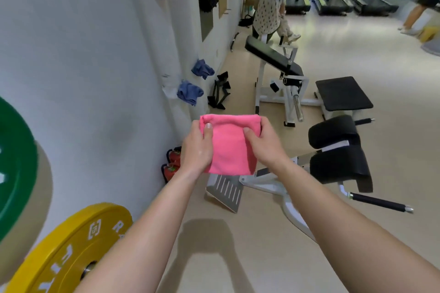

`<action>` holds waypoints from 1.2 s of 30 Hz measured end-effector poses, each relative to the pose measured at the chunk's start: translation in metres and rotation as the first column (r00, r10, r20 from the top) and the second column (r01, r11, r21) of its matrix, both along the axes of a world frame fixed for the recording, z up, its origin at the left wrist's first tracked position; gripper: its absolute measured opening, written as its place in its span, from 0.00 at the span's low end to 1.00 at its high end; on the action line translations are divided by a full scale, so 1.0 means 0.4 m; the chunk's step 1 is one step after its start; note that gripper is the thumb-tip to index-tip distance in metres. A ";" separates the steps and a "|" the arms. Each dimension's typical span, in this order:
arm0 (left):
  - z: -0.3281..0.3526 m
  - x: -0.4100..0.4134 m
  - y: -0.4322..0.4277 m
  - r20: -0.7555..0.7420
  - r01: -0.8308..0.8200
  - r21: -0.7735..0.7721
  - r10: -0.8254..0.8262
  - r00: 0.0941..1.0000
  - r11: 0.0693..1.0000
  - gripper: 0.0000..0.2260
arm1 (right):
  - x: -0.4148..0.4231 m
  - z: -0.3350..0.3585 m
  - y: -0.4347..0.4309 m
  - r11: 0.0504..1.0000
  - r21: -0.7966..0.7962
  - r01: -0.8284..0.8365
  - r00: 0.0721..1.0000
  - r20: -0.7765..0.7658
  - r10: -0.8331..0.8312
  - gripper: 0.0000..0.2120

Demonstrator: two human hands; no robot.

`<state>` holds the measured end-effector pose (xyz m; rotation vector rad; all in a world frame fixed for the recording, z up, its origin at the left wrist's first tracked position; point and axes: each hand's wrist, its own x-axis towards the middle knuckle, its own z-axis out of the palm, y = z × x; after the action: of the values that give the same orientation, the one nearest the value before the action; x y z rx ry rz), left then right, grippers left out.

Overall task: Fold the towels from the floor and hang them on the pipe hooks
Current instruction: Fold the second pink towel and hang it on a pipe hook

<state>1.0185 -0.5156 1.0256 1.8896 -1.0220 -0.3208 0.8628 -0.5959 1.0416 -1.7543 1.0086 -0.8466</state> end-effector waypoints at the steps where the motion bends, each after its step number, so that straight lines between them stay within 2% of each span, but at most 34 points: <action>1: 0.018 0.027 -0.028 -0.011 0.002 -0.009 -0.002 1.000 1.000 0.13 | 0.036 0.015 -0.030 0.999 -0.035 0.007 1.000 -0.015 -0.008 0.07; 7: 0.090 0.163 -0.191 -0.056 -0.036 -0.069 0.033 0.998 0.997 0.13 | 0.186 0.055 -0.225 0.983 -0.186 0.007 0.994 -0.109 -0.028 0.13; 11: 0.113 0.223 -0.318 -0.057 -0.072 -0.067 0.068 0.996 0.995 0.13 | 0.262 0.061 -0.360 0.958 -0.287 0.014 0.990 -0.127 -0.052 0.13; 14: 0.120 0.262 -0.437 -0.098 -0.073 -0.048 0.068 0.993 0.996 0.13 | 0.308 0.066 -0.485 0.955 -0.295 -0.015 0.993 -0.115 -0.020 0.12; 17: 0.147 0.287 -0.578 -0.077 -0.075 -0.045 0.071 0.994 0.996 0.12 | 0.354 0.068 -0.647 0.962 -0.267 -0.051 0.992 -0.128 0.017 0.14; 20: 0.191 0.306 -0.723 -0.130 -0.115 -0.039 0.109 0.986 0.993 0.03 | 0.409 0.091 -0.825 0.963 -0.254 -0.091 0.990 -0.128 0.059 0.17; 25: 0.256 0.374 -0.974 -0.139 -0.271 -0.072 0.259 0.956 0.960 0.04 | 0.517 0.164 -1.114 0.957 -0.236 -0.170 0.977 -0.170 0.131 0.19; 27: 0.274 0.406 -1.066 -0.130 -0.336 -0.099 0.323 0.937 0.937 0.09 | 0.564 0.197 -1.201 0.957 -0.179 -0.228 0.968 -0.144 0.204 0.18; 30: 0.288 0.476 -1.184 -0.109 -0.396 -0.107 0.385 0.916 0.912 0.06 | 0.643 0.221 -1.318 0.939 -0.116 -0.324 0.942 -0.131 0.309 0.19; 33: 0.300 0.557 -1.287 -0.122 -0.422 -0.137 0.408 0.905 0.896 0.10 | 0.720 0.253 -1.415 0.917 -0.189 -0.352 0.936 -0.084 0.343 0.21; 36: 0.329 0.622 -1.376 -0.109 -0.396 -0.171 0.382 0.918 0.902 0.11 | 0.787 0.288 -1.502 0.915 -0.293 -0.277 0.961 -0.069 0.268 0.18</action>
<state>1.2672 -1.0658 1.1572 1.8419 -0.5811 -0.0538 1.1776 -1.1968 1.1566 -2.1111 0.6518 -0.8287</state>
